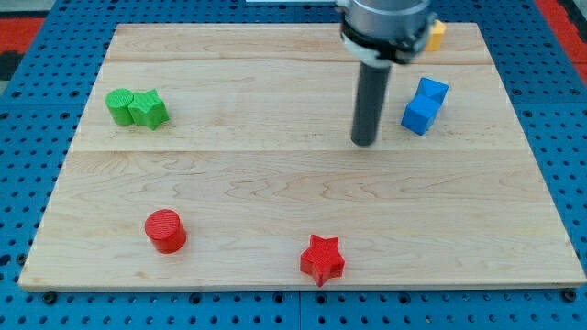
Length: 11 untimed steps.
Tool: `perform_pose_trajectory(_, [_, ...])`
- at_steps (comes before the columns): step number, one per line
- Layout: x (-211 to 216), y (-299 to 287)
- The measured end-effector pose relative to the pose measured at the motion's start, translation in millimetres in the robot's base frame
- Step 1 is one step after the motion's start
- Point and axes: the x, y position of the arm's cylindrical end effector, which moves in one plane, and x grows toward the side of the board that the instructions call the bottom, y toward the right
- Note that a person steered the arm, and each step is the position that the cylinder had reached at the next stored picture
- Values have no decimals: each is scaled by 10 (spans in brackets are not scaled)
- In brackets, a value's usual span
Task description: Push the red blocks to the bottom left of the board
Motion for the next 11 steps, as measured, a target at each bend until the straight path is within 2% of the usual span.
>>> perform_pose_trajectory(1, [662, 230])
perform_pose_trajectory(2, [1029, 929])
perform_pose_trajectory(3, [1560, 379])
perform_pose_trajectory(4, [1629, -190])
perform_pose_trajectory(5, [1399, -1068])
perform_pose_trajectory(6, [1268, -2196])
perform_pose_trajectory(7, [1135, -2189])
perform_pose_trajectory(8, [884, -1935])
perform_pose_trajectory(9, [851, -2551])
perform_pose_trajectory(10, [805, -2862])
perform_pose_trajectory(11, [165, -2202])
